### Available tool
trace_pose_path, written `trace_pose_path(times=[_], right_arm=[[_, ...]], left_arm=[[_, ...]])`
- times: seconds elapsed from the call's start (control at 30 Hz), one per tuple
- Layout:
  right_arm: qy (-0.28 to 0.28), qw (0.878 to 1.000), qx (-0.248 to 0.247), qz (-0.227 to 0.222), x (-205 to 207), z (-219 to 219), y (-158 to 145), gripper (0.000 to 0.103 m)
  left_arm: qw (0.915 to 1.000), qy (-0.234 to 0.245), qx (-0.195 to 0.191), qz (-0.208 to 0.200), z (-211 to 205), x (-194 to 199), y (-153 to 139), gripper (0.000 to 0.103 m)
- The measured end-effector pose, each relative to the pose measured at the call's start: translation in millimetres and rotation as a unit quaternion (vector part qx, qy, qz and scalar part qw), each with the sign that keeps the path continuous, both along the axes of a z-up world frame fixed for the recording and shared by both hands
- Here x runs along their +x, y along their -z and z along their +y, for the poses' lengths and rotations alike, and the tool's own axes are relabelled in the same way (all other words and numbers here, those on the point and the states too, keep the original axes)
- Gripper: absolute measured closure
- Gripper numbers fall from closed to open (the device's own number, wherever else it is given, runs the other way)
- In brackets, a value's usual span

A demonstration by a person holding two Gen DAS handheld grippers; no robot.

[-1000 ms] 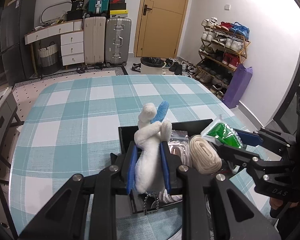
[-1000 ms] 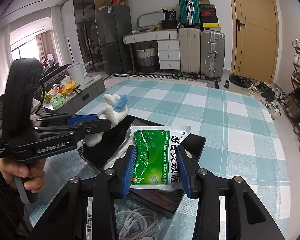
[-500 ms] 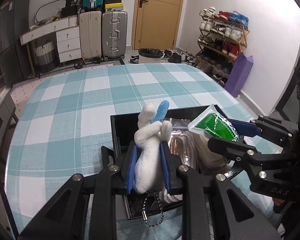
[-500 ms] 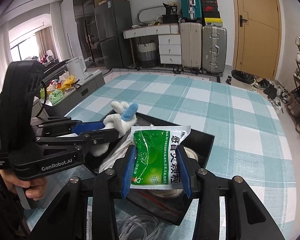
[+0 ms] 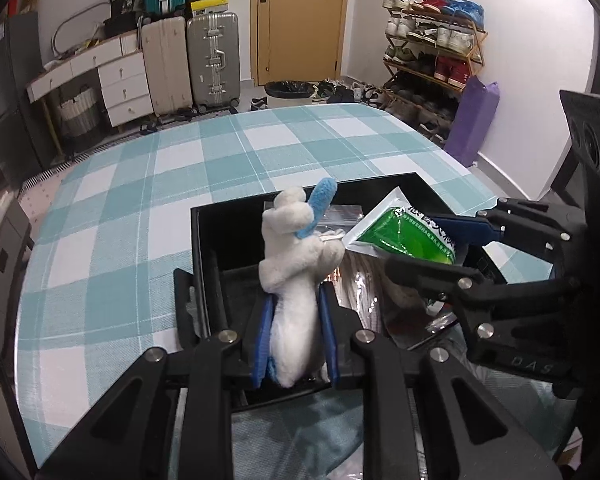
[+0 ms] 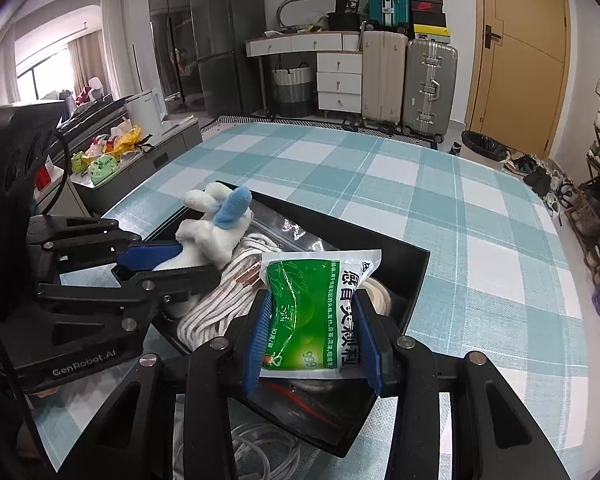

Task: Organize soft objects
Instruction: 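Open both tools to drop the plush toy and green sachet into the box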

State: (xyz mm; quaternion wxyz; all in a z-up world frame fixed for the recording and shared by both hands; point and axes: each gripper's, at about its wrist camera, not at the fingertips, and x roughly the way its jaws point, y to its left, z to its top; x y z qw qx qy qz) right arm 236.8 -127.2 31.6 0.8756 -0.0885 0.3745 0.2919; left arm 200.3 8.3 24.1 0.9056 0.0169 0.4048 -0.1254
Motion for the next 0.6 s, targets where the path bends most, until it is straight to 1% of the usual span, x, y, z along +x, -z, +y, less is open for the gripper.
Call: trace_pose_path(times=[0.17,0.27,0.33,0.6], right_arm=[[-0.007,1.0,-0.013,0.0,-3,2,0,0.062],[-0.011,1.0,-0.016,0.002,-3,2,0,0.062],[-0.015,1.0,-0.019,0.003,-3,2,0,0.062],[-0.034,0.999,-0.027,0.011,-5,0,0,0.062]], left_arm=[[0.9998,0.003,-0.016,0.008,1,-4,0,0.084],[0.9998,0.001,-0.017,0.006,1,-6,0,0.084],[0.9997,0.0,-0.022,0.008,1,-7,1,0.084],[0.9996,-0.001,-0.023,0.017,-4,-13,0,0.084]])
